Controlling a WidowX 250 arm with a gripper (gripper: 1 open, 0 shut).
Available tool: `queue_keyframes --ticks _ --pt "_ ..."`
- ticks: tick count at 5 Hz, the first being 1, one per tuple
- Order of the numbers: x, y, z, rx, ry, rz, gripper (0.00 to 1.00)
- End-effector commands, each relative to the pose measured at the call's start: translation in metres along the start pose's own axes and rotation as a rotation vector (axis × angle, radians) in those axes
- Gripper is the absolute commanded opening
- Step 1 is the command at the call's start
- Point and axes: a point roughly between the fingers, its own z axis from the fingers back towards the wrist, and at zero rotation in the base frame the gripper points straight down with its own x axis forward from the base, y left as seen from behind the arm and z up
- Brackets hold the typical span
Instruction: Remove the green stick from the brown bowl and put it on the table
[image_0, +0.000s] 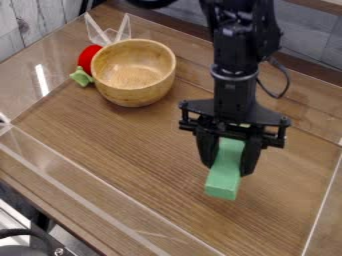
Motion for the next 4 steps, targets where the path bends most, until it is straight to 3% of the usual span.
queue_keyframes --ticks 1,3,4 --pt "0.008 0.001 0.002 -0.009 -0.032 0.030 0.00" --pt "0.017 0.017 0.002 -0.002 -0.029 0.031 0.00" --pt "0.025 0.014 -0.006 0.004 -0.029 0.034 0.00"
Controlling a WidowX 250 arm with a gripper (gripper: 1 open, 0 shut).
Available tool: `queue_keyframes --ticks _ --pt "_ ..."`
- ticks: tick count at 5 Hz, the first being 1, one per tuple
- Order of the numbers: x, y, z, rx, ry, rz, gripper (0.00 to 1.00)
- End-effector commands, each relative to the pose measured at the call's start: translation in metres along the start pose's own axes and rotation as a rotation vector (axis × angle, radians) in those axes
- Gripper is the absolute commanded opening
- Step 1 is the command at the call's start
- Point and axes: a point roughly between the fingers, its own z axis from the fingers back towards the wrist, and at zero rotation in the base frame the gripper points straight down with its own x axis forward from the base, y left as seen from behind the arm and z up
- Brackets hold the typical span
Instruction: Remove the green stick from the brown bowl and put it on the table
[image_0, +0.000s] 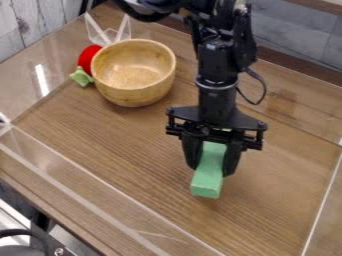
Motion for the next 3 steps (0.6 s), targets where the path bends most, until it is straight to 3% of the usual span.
queue_keyframes --ticks 1,2,3 --pt "0.005 0.000 0.025 -0.026 -0.067 -0.080 1.00" --pt "0.001 0.006 0.040 -0.045 -0.107 -0.151 1.00" --pt "0.009 0.004 0.059 -0.077 -0.187 -0.126 1.00"
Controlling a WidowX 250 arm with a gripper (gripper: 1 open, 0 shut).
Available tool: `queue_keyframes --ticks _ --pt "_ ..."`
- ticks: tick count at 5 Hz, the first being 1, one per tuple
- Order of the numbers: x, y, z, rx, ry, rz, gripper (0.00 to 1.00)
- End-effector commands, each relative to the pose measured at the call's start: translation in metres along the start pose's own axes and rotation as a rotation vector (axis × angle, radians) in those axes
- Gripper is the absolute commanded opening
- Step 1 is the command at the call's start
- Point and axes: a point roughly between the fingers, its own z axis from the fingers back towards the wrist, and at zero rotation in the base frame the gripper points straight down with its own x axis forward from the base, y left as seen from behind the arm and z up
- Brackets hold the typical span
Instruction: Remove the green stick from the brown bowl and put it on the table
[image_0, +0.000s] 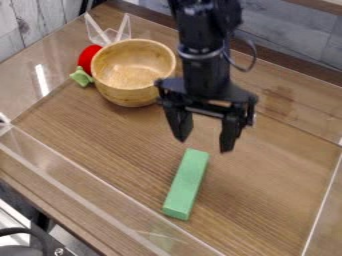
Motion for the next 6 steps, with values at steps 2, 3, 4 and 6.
queue_keyframes --ticks 2,3,4,6 --pt "0.027 -0.004 0.047 -0.029 -0.226 0.112 1.00" --pt "0.034 0.000 0.053 -0.019 -0.311 0.184 1.00" --pt "0.036 0.009 0.050 -0.018 -0.348 0.126 1.00" --pt "0.045 0.019 0.051 0.002 -0.417 0.087 1.00"
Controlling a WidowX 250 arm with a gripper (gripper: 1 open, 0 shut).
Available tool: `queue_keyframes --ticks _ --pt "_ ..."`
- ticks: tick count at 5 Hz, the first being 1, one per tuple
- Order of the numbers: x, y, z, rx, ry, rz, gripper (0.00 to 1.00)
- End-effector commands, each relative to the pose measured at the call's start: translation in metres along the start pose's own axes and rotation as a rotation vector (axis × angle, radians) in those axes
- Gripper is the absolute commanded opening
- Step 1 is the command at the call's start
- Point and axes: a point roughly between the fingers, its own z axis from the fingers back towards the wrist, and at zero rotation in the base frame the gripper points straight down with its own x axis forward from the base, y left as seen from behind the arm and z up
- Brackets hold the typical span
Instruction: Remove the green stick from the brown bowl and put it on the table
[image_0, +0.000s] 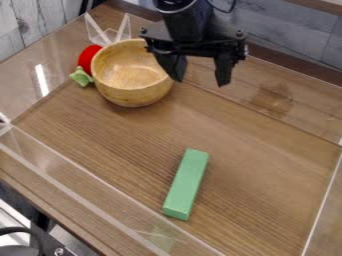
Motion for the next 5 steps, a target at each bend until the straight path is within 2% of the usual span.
queue_keyframes --ticks 1,3,4,5 --pt "0.012 0.001 0.002 0.001 -0.056 0.004 1.00" --pt "0.015 0.006 0.002 0.031 -0.095 0.058 1.00" --pt "0.011 -0.007 -0.001 0.048 -0.112 0.082 1.00" --pt "0.009 -0.014 0.002 0.052 -0.133 0.092 1.00"
